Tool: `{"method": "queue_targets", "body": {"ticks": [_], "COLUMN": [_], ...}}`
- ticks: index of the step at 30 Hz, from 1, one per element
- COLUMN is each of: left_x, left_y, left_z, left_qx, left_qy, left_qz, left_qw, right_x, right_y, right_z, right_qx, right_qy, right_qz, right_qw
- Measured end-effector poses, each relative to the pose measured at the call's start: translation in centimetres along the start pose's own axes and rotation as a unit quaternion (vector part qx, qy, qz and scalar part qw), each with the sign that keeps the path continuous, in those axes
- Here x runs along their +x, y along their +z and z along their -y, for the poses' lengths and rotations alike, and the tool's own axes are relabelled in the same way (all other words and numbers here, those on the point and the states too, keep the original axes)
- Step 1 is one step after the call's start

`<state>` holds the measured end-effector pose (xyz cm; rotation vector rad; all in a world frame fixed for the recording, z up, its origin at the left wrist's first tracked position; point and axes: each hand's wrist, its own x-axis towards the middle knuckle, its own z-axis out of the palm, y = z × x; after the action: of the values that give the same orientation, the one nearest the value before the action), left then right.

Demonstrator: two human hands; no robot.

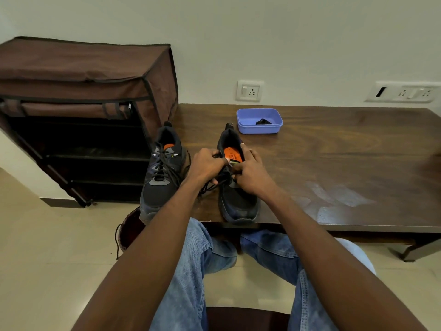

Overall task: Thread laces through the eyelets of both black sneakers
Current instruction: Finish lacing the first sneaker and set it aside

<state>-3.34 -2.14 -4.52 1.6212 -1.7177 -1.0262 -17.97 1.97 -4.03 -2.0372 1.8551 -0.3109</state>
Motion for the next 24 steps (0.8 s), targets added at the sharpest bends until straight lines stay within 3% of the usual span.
{"method": "queue_targets", "body": {"ticks": [4,8,10,13,14,15,16,18,19,21,24], "left_x": [0.0,0.2,0.2,0.1,0.0,0.0,-0.1,0.0,0.0,0.0,-0.1], "left_y": [0.0,-0.1,-0.1,0.0,0.1,0.2,0.2,0.4,0.4,0.4,0.2], "left_z": [0.2,0.3,0.3,0.3,0.3,0.3,0.3,0.4,0.5,0.6,0.5], "left_qx": [0.002,0.02,0.016,-0.006,-0.01,-0.011,-0.01,-0.004,0.001,0.006,0.013], "left_qy": [0.005,-0.001,-0.005,-0.007,-0.008,-0.007,-0.007,-0.006,-0.004,0.005,0.018], "left_qz": [-0.007,-0.015,-0.012,0.004,0.006,0.007,0.007,0.007,0.008,0.009,0.006], "left_qw": [1.0,1.0,1.0,1.0,1.0,1.0,1.0,1.0,1.0,1.0,1.0], "right_x": [0.0,-0.2,0.2,0.5,0.3,0.2,0.0,-0.2,-0.4,-0.1,0.2], "right_y": [0.5,0.3,0.1,-0.4,-0.7,-1.0,-1.2,-1.3,-1.4,-1.1,-0.3], "right_z": [0.5,0.8,0.1,-0.8,-1.1,-1.3,-1.5,-1.8,-1.8,-1.5,-0.9], "right_qx": [0.04,0.138,0.276,0.525,0.562,0.572,0.541,0.361,0.272,0.154,0.023], "right_qy": [0.013,0.125,0.223,0.315,0.326,0.326,0.316,0.262,0.211,0.079,-0.002], "right_qz": [-0.053,-0.155,-0.184,-0.214,-0.216,-0.209,-0.201,-0.217,-0.237,-0.232,-0.092], "right_qw": [0.998,0.97,0.917,0.761,0.729,0.723,0.753,0.868,0.908,0.957,0.995]}}
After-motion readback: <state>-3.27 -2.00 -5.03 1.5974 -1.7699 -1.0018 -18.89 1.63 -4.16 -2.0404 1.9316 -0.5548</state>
